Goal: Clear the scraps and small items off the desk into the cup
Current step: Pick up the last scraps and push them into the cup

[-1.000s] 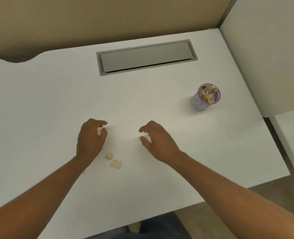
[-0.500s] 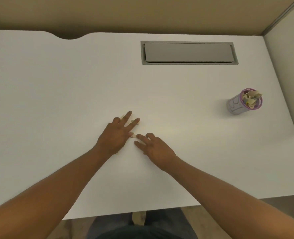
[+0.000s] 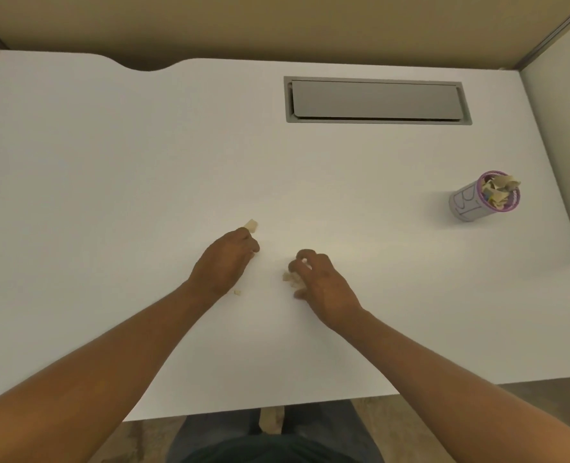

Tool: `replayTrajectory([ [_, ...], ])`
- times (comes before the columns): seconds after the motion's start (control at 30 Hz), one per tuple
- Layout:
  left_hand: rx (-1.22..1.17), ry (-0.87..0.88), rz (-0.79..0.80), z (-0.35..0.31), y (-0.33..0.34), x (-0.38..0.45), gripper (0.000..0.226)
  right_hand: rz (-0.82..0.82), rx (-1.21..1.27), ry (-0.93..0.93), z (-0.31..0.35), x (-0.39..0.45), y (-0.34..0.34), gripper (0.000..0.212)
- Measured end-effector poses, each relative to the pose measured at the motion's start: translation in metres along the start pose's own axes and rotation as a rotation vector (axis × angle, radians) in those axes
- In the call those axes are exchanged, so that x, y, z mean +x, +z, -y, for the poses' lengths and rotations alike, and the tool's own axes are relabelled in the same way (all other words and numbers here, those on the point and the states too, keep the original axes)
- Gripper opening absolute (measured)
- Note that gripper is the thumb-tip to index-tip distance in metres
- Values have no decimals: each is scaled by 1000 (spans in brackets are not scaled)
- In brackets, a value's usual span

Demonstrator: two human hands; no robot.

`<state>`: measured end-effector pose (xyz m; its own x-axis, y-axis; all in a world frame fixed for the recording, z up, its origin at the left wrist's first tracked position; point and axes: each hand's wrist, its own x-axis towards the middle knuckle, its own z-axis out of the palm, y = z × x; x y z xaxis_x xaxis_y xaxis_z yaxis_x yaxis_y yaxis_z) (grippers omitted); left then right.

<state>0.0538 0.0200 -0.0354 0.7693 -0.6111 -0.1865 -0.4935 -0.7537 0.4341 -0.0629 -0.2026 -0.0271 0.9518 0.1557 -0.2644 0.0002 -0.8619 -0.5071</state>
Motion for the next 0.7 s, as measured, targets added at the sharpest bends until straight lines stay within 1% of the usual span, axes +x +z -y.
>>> replayTrajectory([
  [0.03, -40, -8, -50, 3, -1, -2, 16, 52, -26, -46, -2, 0, -2, 52],
  [0.07, -57, -5, -87, 3, -2, -3, 18, 104, -115, -114, -4, -1, -3, 59],
  [0.13, -61, -2, -88, 2, -2, 1, 33, 187, -288, -232, -7, -5, 0, 61],
  [0.2, 8, -58, 27, -1, 0, 11, 56, 213, -360, -260, -7, -9, 5, 63],
  [0.27, 201, -85, 147, -5, 2, 19, 67, 199, -418, -267, -2, -12, 5, 62],
  [0.33, 341, -70, 199, -10, 5, 22, 63, 141, -509, -300, -1, -14, 5, 58],
  [0.37, 345, -74, 193, -13, 6, 22, 59, 120, -550, -311, -1, -14, 6, 55],
  [0.43, 305, -92, 153, -18, 9, 18, 50, 173, -529, -285, -2, -11, 8, 44],
  [0.5, 286, -97, 125, -20, 12, 11, 41, 201, -492, -217, -4, -7, 10, 33],
  [0.53, 281, -91, 116, -20, 14, 7, 36, 185, -456, -193, -5, -4, 10, 29],
  [0.6, 262, -85, 127, -18, 15, 4, 29, 170, -365, -140, -5, 2, 13, 29],
  [0.63, 245, -80, 141, -16, 16, 4, 29, 177, -320, -109, -4, 6, 15, 30],
  [0.7, 150, -101, 155, -10, 15, 6, 36, 189, -176, 25, -1, 14, 16, 29],
])
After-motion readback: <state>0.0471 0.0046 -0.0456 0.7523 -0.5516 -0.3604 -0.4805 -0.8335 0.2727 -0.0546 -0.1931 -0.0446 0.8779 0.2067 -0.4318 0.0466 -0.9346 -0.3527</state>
